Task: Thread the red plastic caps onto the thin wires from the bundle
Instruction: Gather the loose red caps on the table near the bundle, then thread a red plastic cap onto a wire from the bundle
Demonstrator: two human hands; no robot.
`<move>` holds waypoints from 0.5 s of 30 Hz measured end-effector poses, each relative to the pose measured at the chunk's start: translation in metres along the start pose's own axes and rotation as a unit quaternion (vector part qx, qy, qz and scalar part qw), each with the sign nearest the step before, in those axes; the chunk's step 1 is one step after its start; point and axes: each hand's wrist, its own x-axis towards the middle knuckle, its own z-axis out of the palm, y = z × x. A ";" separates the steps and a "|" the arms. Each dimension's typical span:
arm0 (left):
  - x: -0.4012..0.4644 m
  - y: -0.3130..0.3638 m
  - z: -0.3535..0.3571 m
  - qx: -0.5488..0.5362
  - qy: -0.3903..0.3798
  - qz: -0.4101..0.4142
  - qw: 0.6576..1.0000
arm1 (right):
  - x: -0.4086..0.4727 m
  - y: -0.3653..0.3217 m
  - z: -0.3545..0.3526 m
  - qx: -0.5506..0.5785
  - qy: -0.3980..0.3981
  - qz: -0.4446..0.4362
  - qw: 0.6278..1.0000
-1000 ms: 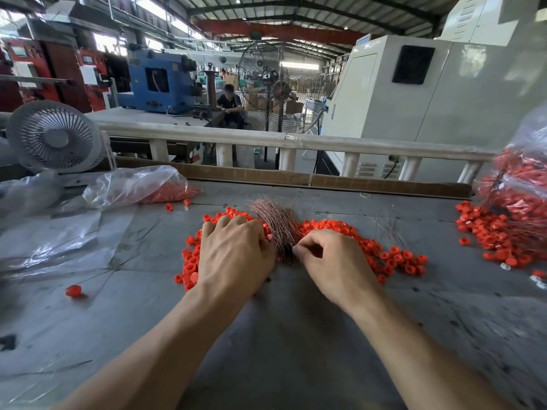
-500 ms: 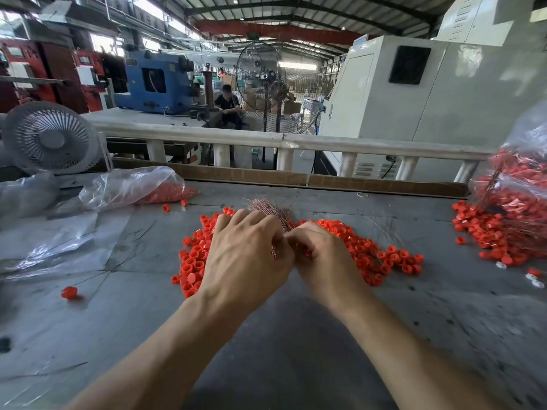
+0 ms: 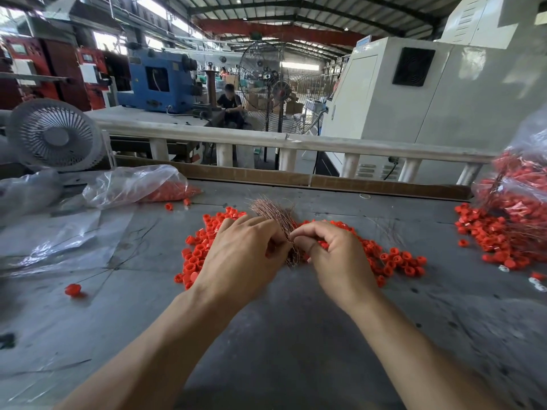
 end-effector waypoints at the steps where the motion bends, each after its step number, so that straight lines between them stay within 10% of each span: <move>1: 0.000 -0.001 0.001 0.002 -0.009 0.000 1.000 | 0.000 0.000 -0.001 0.006 0.007 0.010 1.000; 15: 0.001 -0.021 0.013 0.038 -0.039 -0.085 0.995 | 0.001 -0.015 -0.018 0.218 0.222 0.065 0.948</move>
